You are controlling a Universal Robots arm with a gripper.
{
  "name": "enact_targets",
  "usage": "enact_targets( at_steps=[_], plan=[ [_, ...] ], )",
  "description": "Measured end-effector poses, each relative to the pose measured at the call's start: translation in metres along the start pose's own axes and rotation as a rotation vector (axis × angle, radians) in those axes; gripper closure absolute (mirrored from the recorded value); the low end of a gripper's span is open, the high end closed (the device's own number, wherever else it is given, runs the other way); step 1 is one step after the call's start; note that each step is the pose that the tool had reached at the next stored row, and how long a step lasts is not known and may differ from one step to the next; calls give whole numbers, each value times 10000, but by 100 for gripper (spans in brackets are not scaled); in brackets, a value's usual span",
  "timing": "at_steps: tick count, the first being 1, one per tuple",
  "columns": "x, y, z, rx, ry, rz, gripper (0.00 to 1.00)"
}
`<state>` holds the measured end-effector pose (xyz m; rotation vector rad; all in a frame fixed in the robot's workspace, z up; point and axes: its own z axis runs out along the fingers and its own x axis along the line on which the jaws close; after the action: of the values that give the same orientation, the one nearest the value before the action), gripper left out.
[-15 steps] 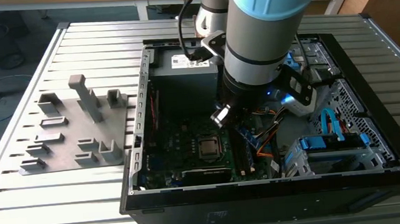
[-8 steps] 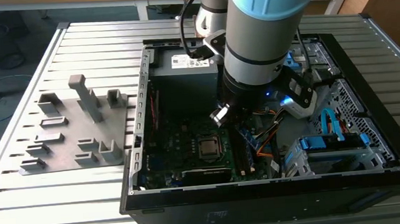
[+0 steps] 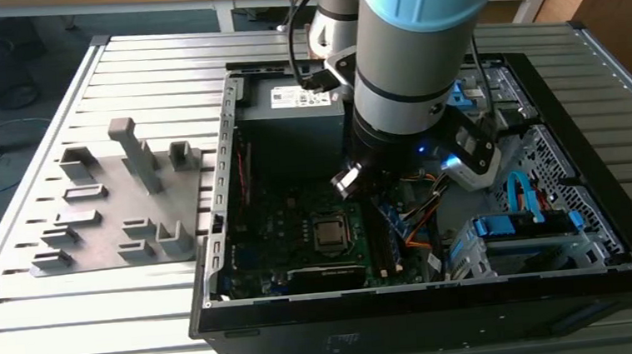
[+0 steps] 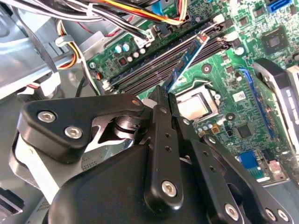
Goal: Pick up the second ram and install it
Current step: 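Insert the second ram into the second slot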
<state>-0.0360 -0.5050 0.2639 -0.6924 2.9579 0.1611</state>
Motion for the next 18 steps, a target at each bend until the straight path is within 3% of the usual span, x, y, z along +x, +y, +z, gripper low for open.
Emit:
enact_targets(
  at_steps=[18],
  plan=[
    [0, 0, 1, 138, -92, 1135, 87]
  ],
)
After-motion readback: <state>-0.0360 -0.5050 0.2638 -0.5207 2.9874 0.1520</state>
